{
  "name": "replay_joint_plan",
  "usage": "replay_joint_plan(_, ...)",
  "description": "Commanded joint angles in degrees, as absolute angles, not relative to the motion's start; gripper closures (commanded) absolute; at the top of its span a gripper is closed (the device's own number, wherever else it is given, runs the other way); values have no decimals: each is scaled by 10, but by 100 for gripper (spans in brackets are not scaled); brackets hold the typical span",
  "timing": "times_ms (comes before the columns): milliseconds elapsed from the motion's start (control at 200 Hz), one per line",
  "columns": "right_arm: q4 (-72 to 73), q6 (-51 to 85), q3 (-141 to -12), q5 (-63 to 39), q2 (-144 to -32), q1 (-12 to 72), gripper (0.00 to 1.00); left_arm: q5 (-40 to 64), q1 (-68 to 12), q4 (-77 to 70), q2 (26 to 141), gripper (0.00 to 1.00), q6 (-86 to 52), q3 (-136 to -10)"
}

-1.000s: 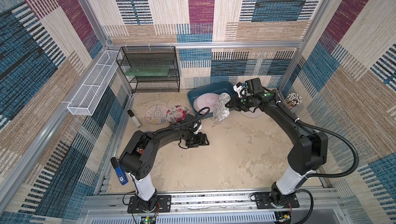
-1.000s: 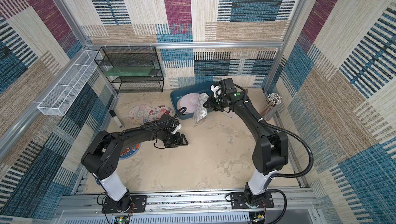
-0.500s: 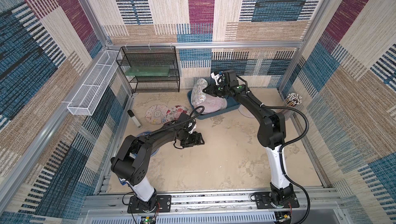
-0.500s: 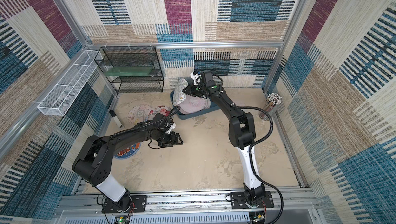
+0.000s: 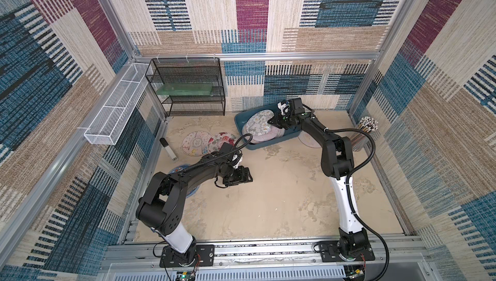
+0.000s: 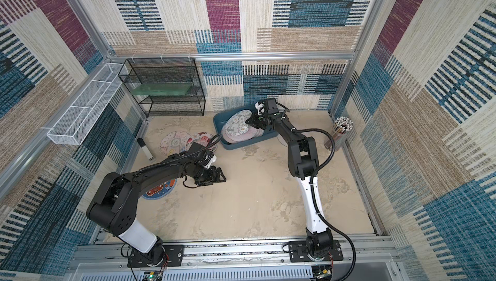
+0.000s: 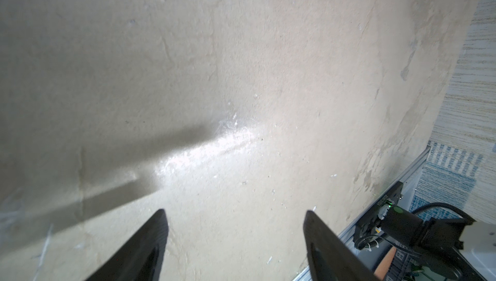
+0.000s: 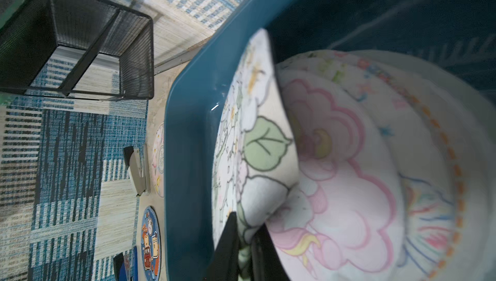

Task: Put the coasters into the storage box
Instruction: Place the coaster in the storage box.

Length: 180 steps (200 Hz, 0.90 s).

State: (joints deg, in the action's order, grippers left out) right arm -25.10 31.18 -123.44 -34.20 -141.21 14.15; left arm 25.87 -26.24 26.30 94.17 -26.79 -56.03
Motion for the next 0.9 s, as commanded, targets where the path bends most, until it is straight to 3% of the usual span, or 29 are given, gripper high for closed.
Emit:
replay_joint_plan(0,-265,303,-1234,-339,-1418,136,86,262,-261,251,945,21,-268,-560)
replay_joint_plan(90,-270,306,-1232,-343,-1419,132,82,263,-261,249,948,22,-269,-562)
replay_joint_plan(250,-267,318,-1215,-326,-1396,127,52,261,-261,248,947,22,-272,-563)
replay_joint_plan(436,-302,310,-1214,-306,-1369,118,35,259,-261,243,946,22,-276,-563)
replay_joint_plan(896,-386,238,-1119,-237,-1229,78,26,263,-266,246,978,21,-267,-614)
